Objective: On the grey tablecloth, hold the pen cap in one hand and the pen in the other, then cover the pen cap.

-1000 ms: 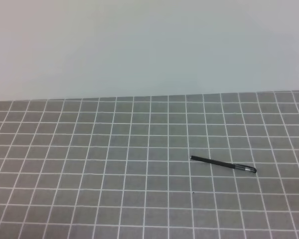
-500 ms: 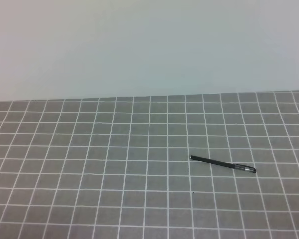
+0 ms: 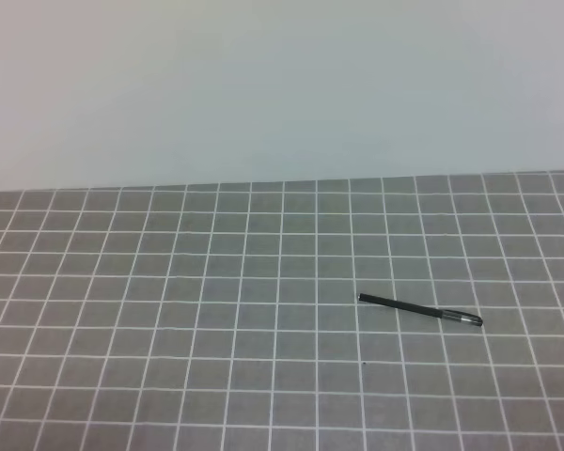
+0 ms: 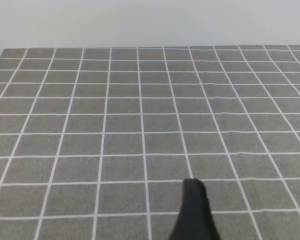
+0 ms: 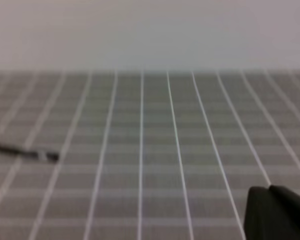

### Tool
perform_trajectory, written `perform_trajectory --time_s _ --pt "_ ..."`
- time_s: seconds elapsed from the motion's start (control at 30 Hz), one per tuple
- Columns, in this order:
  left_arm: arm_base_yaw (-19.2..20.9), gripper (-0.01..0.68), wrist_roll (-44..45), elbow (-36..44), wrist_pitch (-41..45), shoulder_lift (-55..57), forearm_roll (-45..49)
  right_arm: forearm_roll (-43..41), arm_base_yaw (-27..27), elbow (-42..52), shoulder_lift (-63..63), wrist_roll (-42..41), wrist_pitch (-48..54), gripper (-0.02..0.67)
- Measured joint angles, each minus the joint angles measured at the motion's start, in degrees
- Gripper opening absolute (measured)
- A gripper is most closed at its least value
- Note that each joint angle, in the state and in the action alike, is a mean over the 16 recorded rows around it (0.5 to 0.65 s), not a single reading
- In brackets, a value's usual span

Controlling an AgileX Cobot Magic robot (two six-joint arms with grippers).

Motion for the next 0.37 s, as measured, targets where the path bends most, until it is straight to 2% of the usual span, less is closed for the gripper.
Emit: perform_trajectory --time_s 0.17,0.37 --pt "0.0 0.468 0.0 0.0 0.0 0.0 0.0 -3.6 0.0 0.0 0.0 3.5 2.1 0.0" --pt "0.0 0.468 0.0 0.0 0.0 0.0 0.0 -4.2 0.0 0.0 0.0 3.9 2.3 0.0"
